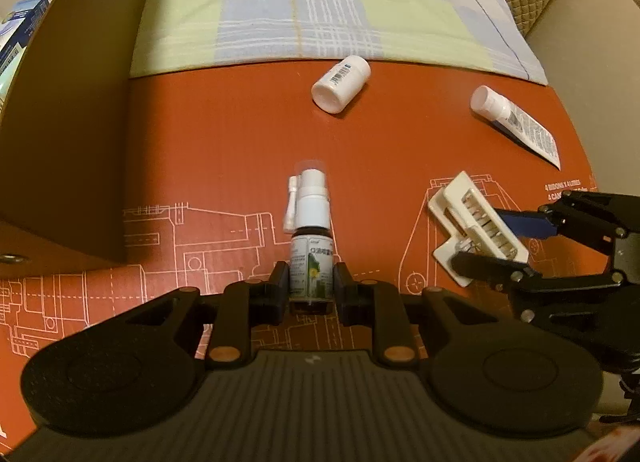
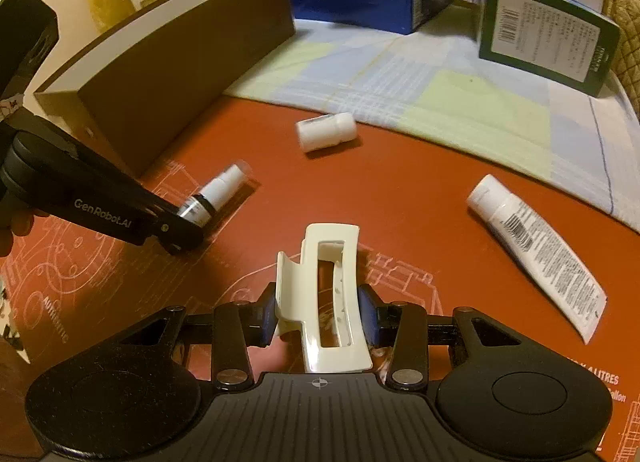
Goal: Organize rigid objects
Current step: 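Lift the spray bottle with the left gripper while the right lifts the hair clip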
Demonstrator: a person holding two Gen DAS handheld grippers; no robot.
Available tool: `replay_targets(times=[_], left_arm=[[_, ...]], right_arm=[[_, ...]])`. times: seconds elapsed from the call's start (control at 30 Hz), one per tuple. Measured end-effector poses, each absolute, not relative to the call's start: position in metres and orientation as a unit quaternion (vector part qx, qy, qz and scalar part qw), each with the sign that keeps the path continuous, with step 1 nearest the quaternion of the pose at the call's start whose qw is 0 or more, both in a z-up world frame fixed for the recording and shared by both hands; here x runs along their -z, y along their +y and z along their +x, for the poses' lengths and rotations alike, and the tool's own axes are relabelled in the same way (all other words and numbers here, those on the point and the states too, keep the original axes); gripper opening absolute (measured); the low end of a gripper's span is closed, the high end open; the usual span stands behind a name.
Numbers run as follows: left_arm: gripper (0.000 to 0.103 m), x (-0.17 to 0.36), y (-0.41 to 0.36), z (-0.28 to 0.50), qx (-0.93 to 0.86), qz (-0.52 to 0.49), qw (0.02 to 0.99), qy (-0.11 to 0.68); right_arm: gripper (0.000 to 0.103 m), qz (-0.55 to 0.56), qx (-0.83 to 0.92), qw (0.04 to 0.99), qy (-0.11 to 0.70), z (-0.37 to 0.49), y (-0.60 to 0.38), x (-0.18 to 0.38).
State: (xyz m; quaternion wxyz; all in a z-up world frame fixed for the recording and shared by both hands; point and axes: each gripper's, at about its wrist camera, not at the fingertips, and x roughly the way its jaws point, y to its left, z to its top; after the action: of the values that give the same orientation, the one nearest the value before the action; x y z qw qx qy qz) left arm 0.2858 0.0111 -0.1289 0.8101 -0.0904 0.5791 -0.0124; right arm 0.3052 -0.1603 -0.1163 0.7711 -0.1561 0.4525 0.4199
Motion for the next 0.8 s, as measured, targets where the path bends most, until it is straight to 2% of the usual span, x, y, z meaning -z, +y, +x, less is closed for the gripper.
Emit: replay_targets(times=[0.13, 0.37, 0.47, 0.53, 0.73, 0.8], left_arm=[[0.025, 0.1291, 0.0114, 0.2855, 0.009, -0.089, 0.815, 0.573], [0.026, 0.1307, 0.0079, 0.2925, 0.010, -0.074, 0.824, 0.561], [0.026, 0.1307, 0.0054, 0.2946, 0.014, -0.068, 0.826, 0.559], [0.020, 0.1309, 0.0028, 0.2940, 0.014, -0.063, 0.828, 0.557], [0.019, 0.1308, 0.0021, 0.2907, 0.013, -0.064, 0.829, 0.555], [0.019, 0.1307, 0.0021, 0.2897, 0.013, -0.065, 0.829, 0.555]], right_arm=[[0.039, -0.156, -0.415, 0.771, 0.457, 0.3017, -0.1579, 0.1165], [0.044, -0.144, -0.398, 0.779, 0.463, 0.3011, -0.1559, 0.1163], [0.044, -0.140, -0.390, 0.784, 0.463, 0.3025, -0.1546, 0.1168], [0.044, -0.138, -0.386, 0.786, 0.462, 0.3028, -0.1546, 0.1172], [0.044, -0.147, -0.381, 0.790, 0.458, 0.2999, -0.1516, 0.1180], [0.041, -0.148, -0.382, 0.790, 0.456, 0.2989, -0.1509, 0.1180]])
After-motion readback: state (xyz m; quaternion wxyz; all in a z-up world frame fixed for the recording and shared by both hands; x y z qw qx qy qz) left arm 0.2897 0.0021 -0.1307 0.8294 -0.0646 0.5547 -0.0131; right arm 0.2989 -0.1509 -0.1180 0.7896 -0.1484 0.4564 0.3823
